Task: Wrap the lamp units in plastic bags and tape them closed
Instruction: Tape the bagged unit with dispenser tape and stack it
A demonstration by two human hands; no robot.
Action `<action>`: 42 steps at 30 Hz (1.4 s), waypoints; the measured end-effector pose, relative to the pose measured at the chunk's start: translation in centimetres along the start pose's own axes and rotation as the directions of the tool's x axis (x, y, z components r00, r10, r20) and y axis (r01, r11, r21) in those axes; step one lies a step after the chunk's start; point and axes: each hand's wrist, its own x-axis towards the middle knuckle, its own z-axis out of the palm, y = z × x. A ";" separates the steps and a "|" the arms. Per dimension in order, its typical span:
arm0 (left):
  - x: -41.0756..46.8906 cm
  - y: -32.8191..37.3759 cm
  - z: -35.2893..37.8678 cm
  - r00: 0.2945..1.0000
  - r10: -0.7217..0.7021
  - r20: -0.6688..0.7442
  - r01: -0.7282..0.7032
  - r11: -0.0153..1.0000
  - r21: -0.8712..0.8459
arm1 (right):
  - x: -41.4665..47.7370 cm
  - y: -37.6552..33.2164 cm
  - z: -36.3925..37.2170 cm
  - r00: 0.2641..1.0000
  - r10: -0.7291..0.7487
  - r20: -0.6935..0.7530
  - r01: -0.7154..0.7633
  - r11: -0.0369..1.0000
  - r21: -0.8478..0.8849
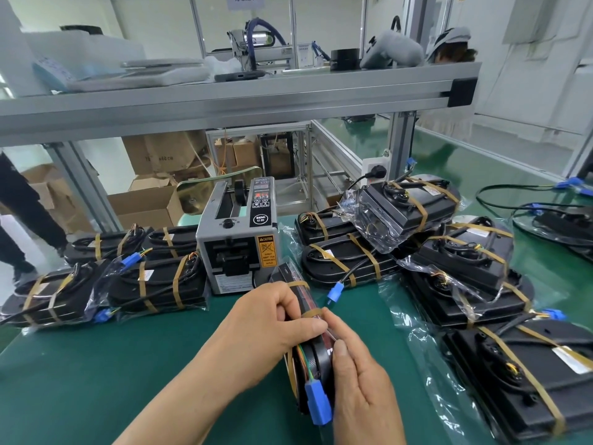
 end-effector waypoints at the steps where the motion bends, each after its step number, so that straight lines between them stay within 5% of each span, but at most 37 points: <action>1: -0.1 0.0 0.0 1.000 0.006 0.001 -0.006 1.000 -0.002 | 0.0 0.0 0.0 1.000 -0.002 -0.002 0.002 1.000 -0.002; 12: 0.1 -0.2 -1.2 0.991 -0.029 0.130 0.025 0.999 0.036 | -0.3 0.3 0.2 1.000 0.011 0.003 -0.011 1.000 -0.011; 21: 0.2 -0.6 -0.4 0.999 -0.030 0.012 0.032 0.984 -0.175 | 0.0 0.2 0.3 1.000 -0.008 -0.016 0.008 1.000 -0.013; 35: -0.3 -0.7 -1.7 0.984 -0.030 0.177 0.057 0.987 -0.150 | 1.5 -1.3 -1.1 0.994 0.058 0.092 -0.061 0.998 0.029; 42: -0.3 -0.7 -1.5 0.988 -0.028 0.149 0.048 0.990 -0.134 | 9.0 -5.2 1.2 0.989 0.008 0.147 0.037 0.954 -0.298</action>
